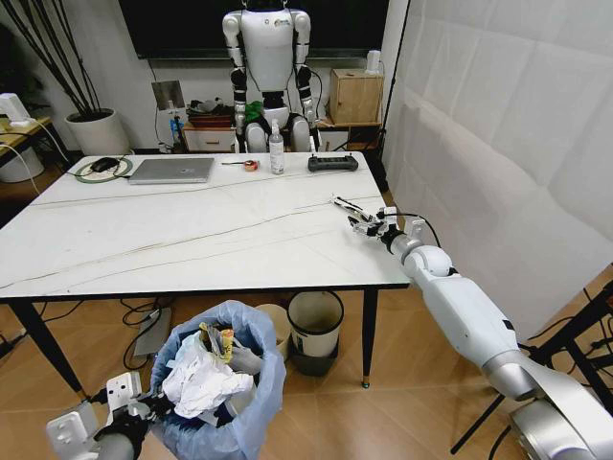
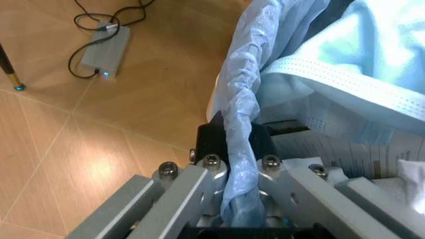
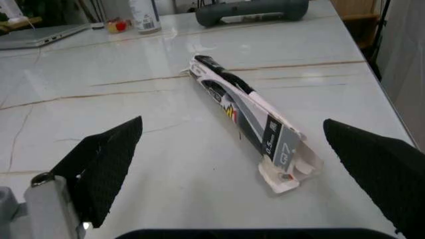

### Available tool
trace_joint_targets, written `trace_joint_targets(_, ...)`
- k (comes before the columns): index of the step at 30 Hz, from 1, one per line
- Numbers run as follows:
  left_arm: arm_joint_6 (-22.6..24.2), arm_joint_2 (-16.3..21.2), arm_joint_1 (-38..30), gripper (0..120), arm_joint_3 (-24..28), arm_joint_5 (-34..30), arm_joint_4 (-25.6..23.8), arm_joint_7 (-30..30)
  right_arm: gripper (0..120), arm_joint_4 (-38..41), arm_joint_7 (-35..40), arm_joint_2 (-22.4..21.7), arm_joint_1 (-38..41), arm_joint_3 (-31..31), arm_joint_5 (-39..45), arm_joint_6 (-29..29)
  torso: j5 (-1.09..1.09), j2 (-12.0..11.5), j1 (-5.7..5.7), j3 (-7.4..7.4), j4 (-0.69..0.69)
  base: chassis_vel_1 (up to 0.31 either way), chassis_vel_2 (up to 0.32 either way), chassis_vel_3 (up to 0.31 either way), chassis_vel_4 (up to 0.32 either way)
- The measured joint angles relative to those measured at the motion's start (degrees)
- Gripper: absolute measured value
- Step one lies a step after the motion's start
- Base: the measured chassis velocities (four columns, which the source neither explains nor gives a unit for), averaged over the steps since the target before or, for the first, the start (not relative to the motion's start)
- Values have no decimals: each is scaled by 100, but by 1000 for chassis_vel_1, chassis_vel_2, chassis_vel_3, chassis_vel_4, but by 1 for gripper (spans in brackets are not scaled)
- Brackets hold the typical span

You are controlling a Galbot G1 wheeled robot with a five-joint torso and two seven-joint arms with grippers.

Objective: Pick up the trash bin and place the trash from the table into it.

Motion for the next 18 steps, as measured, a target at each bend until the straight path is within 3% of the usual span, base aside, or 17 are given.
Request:
trace_joint_targets(12, -5, -16, -3, 0, -2, 17, 9, 9, 99, -204, -59, 75, 94, 15, -87, 57, 0, 1, 0, 0, 0, 0, 0, 0, 0)
trace_joint_targets(18, -6, -9, -26, 0, -11, 8, 32, 9, 79, -403, -110, 146, 188, -11, -150, 98, 0, 1, 0, -1, 0, 0, 0, 0, 0)
